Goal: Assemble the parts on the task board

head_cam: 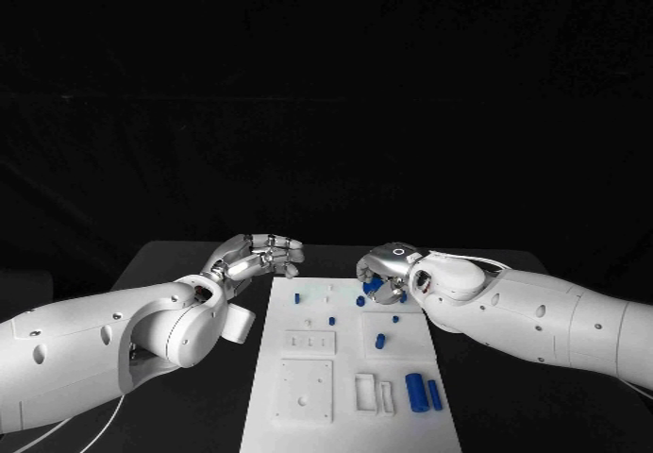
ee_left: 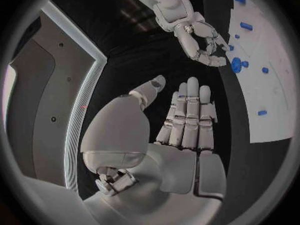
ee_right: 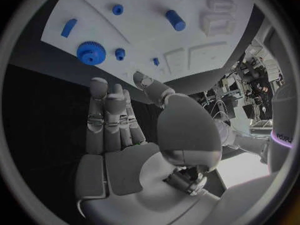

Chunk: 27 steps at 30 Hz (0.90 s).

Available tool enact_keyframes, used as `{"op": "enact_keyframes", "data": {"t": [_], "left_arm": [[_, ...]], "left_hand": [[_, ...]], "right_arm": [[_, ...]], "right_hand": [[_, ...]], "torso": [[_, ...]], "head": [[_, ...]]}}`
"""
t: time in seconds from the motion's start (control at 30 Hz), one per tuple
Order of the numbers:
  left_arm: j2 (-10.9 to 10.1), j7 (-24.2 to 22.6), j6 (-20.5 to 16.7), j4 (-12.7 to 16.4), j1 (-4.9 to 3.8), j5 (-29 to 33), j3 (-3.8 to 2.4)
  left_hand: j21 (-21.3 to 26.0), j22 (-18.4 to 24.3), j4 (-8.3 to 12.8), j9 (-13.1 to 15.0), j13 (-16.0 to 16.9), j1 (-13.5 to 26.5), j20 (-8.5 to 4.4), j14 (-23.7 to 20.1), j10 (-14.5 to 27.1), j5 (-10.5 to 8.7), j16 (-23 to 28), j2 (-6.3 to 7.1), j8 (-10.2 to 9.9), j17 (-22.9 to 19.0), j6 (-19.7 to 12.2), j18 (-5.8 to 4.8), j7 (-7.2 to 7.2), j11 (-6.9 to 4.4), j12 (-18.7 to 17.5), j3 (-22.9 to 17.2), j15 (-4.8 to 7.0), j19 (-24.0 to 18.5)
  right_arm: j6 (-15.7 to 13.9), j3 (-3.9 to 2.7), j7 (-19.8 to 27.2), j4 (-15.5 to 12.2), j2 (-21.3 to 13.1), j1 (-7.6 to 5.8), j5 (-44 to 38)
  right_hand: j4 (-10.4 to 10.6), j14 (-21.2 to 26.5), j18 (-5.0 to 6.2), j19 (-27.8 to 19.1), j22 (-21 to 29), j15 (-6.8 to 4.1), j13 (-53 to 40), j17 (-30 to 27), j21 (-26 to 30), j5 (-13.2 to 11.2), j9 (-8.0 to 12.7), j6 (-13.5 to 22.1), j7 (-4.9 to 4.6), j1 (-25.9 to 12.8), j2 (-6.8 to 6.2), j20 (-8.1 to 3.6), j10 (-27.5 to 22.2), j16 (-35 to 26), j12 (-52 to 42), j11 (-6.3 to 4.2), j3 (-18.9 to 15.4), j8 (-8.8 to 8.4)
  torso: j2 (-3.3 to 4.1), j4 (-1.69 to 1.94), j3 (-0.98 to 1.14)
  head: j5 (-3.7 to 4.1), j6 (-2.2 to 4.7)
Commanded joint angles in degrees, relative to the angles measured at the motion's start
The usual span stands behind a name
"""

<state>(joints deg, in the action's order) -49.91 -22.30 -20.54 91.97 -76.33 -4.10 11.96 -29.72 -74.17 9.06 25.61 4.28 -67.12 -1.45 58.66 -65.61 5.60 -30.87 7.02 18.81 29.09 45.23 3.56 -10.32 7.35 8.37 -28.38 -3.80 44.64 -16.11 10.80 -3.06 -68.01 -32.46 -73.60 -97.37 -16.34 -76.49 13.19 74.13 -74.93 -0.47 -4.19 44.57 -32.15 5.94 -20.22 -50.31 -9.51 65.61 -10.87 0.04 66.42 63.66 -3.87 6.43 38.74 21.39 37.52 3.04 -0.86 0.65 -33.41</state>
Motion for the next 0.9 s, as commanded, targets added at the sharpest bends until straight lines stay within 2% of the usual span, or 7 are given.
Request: {"op": "enact_keyframes", "data": {"t": [0.03,0.13,0.23,0.3,0.47,0.9], "left_arm": [[0.35,-0.56,1.24,-0.20,-0.13,0.61,-0.05],[0.42,-0.61,1.30,-0.18,-0.13,0.62,-0.04],[0.40,-0.61,1.42,-0.08,-0.13,0.62,-0.05],[0.33,-0.56,1.49,0.03,-0.13,0.62,-0.05],[0.25,-0.49,1.68,0.15,-0.13,0.62,-0.05],[0.32,-0.38,1.80,0.10,-0.13,0.62,-0.06]], "left_hand": [[0.26,0.07,0.19,-0.11,-0.13,1.08,-0.17,-0.20,-0.01,-0.20,0.47,0.09,-0.32,0.15,0.36,-0.59,-0.25,0.33,-0.41,0.09,-0.23,-0.45],[0.30,0.08,0.13,-0.17,-0.17,1.44,-0.18,-0.21,0.01,-0.66,0.63,0.14,-0.38,0.24,0.35,-0.61,-0.27,0.36,-0.56,0.07,-0.24,-0.51],[0.31,0.08,0.12,-0.19,-0.19,1.54,-0.17,-0.24,0.04,-0.73,0.70,0.16,-0.40,0.26,0.36,-0.62,-0.28,0.38,-0.63,0.05,-0.25,-0.54],[0.32,0.08,0.13,-0.20,-0.19,1.56,-0.17,-0.24,0.05,-0.73,0.72,0.16,-0.41,0.27,0.36,-0.62,-0.28,0.39,-0.65,0.04,-0.26,-0.55],[0.33,0.09,0.15,-0.21,-0.20,1.59,-0.17,-0.26,0.07,-0.75,0.77,0.18,-0.42,0.29,0.37,-0.62,-0.29,0.40,-0.69,0.01,-0.26,-0.57],[0.35,0.09,0.17,-0.24,-0.21,1.67,-0.16,-0.27,0.09,-0.77,0.85,0.20,-0.44,0.33,0.37,-0.62,-0.30,0.43,-0.77,-0.04,-0.27,-0.61]], "right_arm": [[-0.04,-0.02,-0.48,-0.01,0.04,0.01,-1.79],[-0.23,-0.02,-0.53,0.62,0.40,0.26,-2.12],[-0.76,-0.03,-0.81,1.11,0.69,0.76,-2.63],[-1.32,-0.03,-1.22,1.44,0.89,1.02,-3.32],[-1.59,-0.04,-1.71,1.90,0.92,1.13,-3.76],[-1.70,-0.06,-2.33,2.25,1.45,1.24,-4.58]], "right_hand": [[0.46,0.36,1.81,0.30,-1.32,0.28,0.09,-0.11,-0.32,0.03,0.08,0.18,-0.25,-0.32,-0.58,-0.82,-0.38,0.34,0.15,-0.05,-0.16,-0.36],[0.50,0.37,1.81,0.31,-1.31,0.29,0.13,-0.19,-0.43,0.16,0.07,0.16,-0.25,-0.56,-0.70,-0.86,-0.40,0.54,0.10,-0.04,-0.33,-0.36],[0.47,0.38,1.81,0.33,-1.30,0.28,0.14,-0.24,-0.48,0.13,0.07,0.15,-0.23,-0.54,-0.64,-0.91,-0.38,0.65,0.08,-0.06,-0.33,-0.36],[0.44,0.39,1.81,0.33,-1.30,0.27,0.15,-0.28,-0.52,0.05,0.07,0.13,-0.22,-0.50,-0.64,-0.94,-0.37,0.74,0.06,-0.06,-0.33,-0.35],[0.41,0.45,1.81,0.36,-1.26,0.24,0.17,-0.46,-0.67,-0.47,0.05,0.04,-0.18,-0.25,-0.64,-1.02,-0.28,1.07,0.00,-0.09,-0.10,-0.33],[0.84,0.65,1.81,0.36,-1.20,0.20,0.19,-1.09,-0.98,-1.83,0.04,-0.19,-0.10,0.00,-0.66,-1.02,-0.05,1.80,-0.05,-0.14,0.78,-0.29]], "torso": [[0.99,0.10,-0.12],[1.22,0.06,-0.19],[1.84,0.06,-0.30],[2.05,0.38,-0.24],[2.78,0.74,-0.18],[3.93,0.97,-0.21]], "head": [[0.27,-0.09],[0.38,-0.16],[0.29,0.01],[0.51,-0.15],[0.82,0.13],[0.99,0.53]]}}
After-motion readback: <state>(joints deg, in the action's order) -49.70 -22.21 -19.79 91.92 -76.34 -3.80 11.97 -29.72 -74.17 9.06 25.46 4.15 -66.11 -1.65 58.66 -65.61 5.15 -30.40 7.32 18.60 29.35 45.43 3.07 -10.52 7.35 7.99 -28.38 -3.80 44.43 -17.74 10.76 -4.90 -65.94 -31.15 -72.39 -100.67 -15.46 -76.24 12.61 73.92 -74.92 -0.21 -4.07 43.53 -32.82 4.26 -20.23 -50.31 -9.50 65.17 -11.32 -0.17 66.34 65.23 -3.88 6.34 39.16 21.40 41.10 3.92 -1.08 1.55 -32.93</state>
